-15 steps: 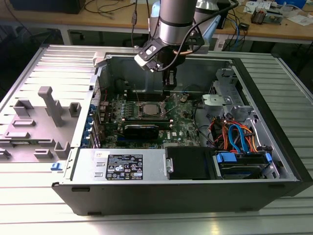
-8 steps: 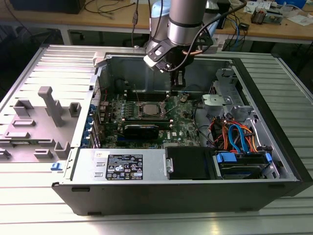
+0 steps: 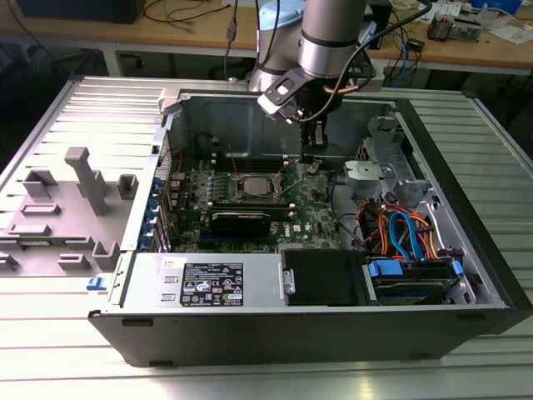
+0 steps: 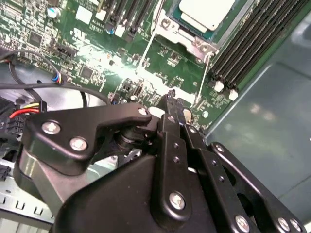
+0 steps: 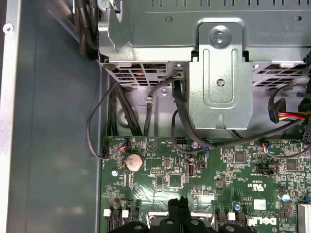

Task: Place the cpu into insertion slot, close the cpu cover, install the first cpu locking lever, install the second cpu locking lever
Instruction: 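Close the cpu cover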

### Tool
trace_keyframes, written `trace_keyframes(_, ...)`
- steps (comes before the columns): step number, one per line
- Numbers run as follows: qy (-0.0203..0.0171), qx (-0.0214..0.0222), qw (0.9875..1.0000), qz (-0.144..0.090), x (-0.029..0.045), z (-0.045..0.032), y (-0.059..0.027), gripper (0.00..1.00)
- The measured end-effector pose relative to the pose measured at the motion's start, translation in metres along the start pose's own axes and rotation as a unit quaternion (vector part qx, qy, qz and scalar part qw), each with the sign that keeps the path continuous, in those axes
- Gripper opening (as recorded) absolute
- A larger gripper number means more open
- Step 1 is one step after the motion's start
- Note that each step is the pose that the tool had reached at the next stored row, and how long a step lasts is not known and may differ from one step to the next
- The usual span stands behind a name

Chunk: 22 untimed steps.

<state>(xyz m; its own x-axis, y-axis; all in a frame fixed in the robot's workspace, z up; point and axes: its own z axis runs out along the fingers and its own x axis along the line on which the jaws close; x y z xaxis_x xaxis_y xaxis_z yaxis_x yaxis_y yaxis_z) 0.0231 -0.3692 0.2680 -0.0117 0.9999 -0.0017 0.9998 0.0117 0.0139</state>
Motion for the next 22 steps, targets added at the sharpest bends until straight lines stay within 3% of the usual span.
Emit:
trace_keyframes(14,0.0,0.0,1.0,0.0,0.0,0.0,0.0012,0.11)
trace_keyframes(17,-0.0013,0.0001,1.0,0.0,0.0002,0.0003,0.0084,0.11)
trace_keyframes(22,-0.0012,0.0002,1.0,0.0,0.0003,0.0044,0.0127,0.11)
